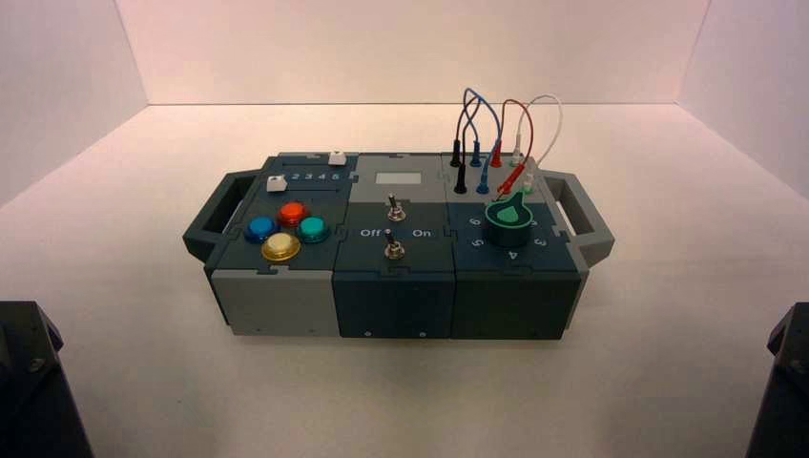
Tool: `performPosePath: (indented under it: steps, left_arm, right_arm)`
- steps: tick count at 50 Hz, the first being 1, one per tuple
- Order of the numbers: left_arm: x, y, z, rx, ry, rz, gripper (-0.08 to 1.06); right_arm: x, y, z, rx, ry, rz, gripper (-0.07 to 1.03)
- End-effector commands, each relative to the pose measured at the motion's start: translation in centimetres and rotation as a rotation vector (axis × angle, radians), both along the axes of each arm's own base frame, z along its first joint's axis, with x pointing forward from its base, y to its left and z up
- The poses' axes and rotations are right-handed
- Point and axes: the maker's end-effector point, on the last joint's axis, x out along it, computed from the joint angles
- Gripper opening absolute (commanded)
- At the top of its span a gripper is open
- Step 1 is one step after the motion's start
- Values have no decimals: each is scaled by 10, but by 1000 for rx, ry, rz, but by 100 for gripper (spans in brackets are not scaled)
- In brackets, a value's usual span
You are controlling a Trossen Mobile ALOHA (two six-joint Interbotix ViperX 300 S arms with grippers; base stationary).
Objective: Insert the red wire.
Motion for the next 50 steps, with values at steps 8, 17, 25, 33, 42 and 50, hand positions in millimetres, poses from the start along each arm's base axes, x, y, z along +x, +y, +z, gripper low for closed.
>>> performPosePath:
  steps: [8,17,25,33,42,50]
  left_arm:
    - [1,-9,15,8,39,-34,-3]
    - [-8,-21,-1,23,166,-86,-3]
    - [-15,-45,-24,27,283,-179,-3]
    - [-21,-72,-44,40,376,-277,-3]
    - [-28,-93,-72,64,520,-343,-3]
    - [-43,-117,-93,70,657,-417,-3]
  right_arm:
    - [2,5,8,48,19,13,-2]
    - [0,15,-7,90,104,44,-2]
    - [-2,22,-22,133,237,61,-2]
    - [-8,31,-28,171,370,90,-2]
    - [-25,41,-50,196,578,127,-2]
    - [-45,58,-71,262,727,184,-2]
